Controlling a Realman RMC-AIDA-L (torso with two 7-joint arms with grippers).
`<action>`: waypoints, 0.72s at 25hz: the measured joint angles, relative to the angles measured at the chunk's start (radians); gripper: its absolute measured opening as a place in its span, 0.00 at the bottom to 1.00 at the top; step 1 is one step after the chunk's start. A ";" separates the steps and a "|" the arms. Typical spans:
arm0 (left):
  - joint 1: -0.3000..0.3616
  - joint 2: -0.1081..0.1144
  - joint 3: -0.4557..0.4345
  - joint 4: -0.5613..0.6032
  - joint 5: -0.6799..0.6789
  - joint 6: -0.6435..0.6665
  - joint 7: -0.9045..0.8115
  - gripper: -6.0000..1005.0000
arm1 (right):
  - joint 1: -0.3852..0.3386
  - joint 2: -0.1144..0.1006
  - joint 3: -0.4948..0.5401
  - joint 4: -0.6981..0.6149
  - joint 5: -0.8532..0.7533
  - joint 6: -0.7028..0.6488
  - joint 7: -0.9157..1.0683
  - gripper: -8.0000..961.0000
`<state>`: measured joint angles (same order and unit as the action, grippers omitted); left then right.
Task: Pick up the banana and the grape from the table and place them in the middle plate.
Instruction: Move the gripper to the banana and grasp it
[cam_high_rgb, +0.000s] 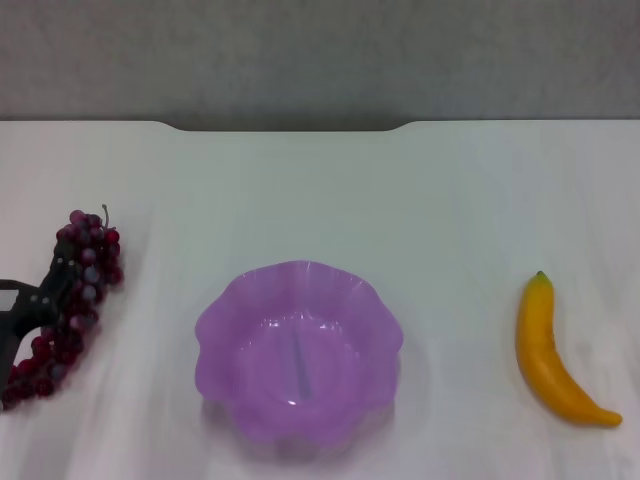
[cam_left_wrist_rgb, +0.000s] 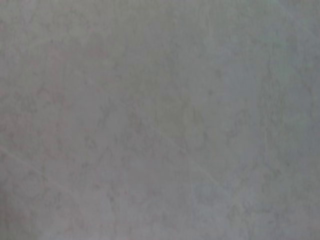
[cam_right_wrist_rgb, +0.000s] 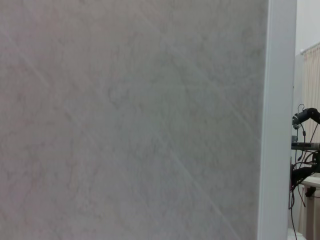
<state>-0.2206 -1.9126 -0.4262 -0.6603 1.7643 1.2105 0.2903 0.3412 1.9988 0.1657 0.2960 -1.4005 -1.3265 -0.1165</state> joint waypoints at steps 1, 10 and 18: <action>-0.001 -0.002 0.000 0.003 0.000 0.000 0.000 0.87 | 0.000 0.000 0.000 0.000 0.000 0.000 0.000 0.86; -0.008 -0.044 0.000 0.046 0.002 0.066 0.012 0.87 | -0.004 0.000 0.001 -0.009 0.000 -0.004 0.000 0.86; -0.010 -0.036 0.002 0.049 0.000 0.051 0.000 0.87 | -0.003 -0.001 0.012 -0.011 0.000 0.029 0.002 0.86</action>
<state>-0.2304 -1.9482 -0.4243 -0.6118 1.7641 1.2612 0.2898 0.3383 1.9980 0.1776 0.2853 -1.4005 -1.2974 -0.1149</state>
